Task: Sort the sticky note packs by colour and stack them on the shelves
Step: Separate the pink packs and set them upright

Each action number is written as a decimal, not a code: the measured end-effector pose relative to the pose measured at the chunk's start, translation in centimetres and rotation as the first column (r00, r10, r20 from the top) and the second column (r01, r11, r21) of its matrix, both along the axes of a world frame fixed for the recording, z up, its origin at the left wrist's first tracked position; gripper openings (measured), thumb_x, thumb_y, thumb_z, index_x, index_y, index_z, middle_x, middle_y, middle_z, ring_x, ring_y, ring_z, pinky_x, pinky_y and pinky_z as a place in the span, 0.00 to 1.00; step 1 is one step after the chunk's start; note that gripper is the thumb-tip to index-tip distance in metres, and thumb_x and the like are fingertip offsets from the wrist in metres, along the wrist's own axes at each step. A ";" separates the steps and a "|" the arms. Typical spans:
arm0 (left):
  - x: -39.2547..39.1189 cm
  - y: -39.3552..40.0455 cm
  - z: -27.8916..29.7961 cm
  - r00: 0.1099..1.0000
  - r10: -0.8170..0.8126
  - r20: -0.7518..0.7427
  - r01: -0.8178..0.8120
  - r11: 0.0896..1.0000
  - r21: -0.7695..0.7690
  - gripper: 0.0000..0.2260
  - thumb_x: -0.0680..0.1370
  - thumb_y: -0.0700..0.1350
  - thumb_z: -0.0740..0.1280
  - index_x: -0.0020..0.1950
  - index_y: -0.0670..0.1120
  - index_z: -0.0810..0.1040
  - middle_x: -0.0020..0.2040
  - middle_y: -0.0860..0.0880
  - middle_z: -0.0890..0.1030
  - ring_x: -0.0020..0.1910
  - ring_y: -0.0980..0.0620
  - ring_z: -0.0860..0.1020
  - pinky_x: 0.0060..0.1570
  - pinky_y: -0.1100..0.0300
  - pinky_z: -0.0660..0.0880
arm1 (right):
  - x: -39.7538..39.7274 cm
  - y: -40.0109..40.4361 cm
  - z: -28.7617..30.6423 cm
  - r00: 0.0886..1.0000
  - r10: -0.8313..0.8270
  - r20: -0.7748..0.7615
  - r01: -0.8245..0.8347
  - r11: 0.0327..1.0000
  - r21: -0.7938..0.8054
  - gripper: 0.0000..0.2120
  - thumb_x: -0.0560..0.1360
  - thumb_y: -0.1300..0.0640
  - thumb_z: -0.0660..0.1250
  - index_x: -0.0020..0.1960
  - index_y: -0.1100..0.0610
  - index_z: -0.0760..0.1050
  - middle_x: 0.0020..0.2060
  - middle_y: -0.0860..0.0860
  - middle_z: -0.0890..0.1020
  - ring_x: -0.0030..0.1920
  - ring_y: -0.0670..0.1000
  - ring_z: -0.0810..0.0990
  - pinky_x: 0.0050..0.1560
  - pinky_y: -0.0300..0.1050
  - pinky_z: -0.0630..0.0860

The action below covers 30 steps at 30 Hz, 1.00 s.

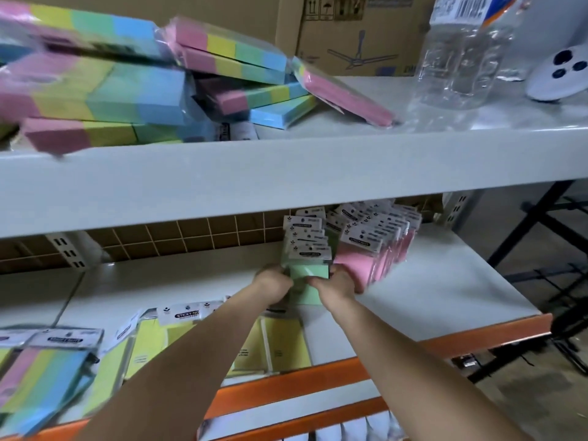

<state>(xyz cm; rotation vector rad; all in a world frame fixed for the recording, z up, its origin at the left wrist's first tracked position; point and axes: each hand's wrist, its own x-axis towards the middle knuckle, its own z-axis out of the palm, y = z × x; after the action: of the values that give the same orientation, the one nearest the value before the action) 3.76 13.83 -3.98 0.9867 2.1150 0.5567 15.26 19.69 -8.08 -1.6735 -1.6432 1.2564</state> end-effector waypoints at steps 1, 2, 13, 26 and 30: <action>0.0 0.1 0.1 1.000 0.001 -0.004 -0.001 1.000 -0.002 0.12 0.77 0.41 0.63 0.60 0.42 0.77 0.57 0.40 0.80 0.56 0.42 0.79 0.53 0.54 0.76 | 0.1 0.0 0.2 1.000 -0.019 -0.009 0.019 1.000 0.001 0.29 0.69 0.54 0.77 0.65 0.63 0.72 0.58 0.56 0.80 0.57 0.58 0.79 0.54 0.46 0.75; 0.1 0.0 0.4 1.000 -0.005 -0.010 0.005 1.000 -0.008 0.12 0.77 0.42 0.63 0.59 0.41 0.77 0.56 0.41 0.80 0.55 0.43 0.79 0.51 0.55 0.76 | 0.2 -0.1 0.2 0.999 -0.025 -0.023 0.026 0.999 0.020 0.28 0.69 0.54 0.76 0.65 0.62 0.72 0.59 0.56 0.80 0.57 0.58 0.79 0.56 0.48 0.75; -1.1 -1.0 1.1 0.944 0.122 0.307 -0.167 0.978 0.123 0.17 0.73 0.53 0.70 0.59 0.45 0.77 0.53 0.50 0.79 0.50 0.51 0.77 0.43 0.59 0.76 | 2.1 -0.5 2.1 0.924 -0.014 -0.382 -0.008 0.999 -0.054 0.08 0.74 0.58 0.71 0.52 0.56 0.77 0.49 0.49 0.82 0.50 0.50 0.80 0.47 0.39 0.72; -3.7 -3.6 2.4 0.783 0.231 0.577 -0.414 0.886 0.207 0.18 0.72 0.33 0.71 0.60 0.40 0.71 0.50 0.42 0.79 0.39 0.46 0.80 0.34 0.57 0.81 | 0.3 0.3 1.7 0.988 0.157 -0.011 -0.155 0.983 0.103 0.20 0.77 0.42 0.64 0.54 0.59 0.80 0.43 0.52 0.81 0.45 0.53 0.80 0.42 0.40 0.72; -4.8 -4.2 2.8 0.761 0.329 0.560 -0.518 0.827 0.219 0.14 0.74 0.32 0.68 0.55 0.41 0.69 0.43 0.43 0.77 0.33 0.45 0.78 0.37 0.55 0.78 | 0.6 1.3 0.7 0.944 0.039 0.327 -0.108 0.975 0.193 0.23 0.74 0.39 0.67 0.57 0.57 0.76 0.43 0.52 0.84 0.42 0.53 0.83 0.39 0.40 0.75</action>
<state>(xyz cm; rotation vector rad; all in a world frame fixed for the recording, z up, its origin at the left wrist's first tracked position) -1.04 9.62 -1.22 0.4357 1.7771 1.3305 15.83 21.01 -7.33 -1.7668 -1.9686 0.8365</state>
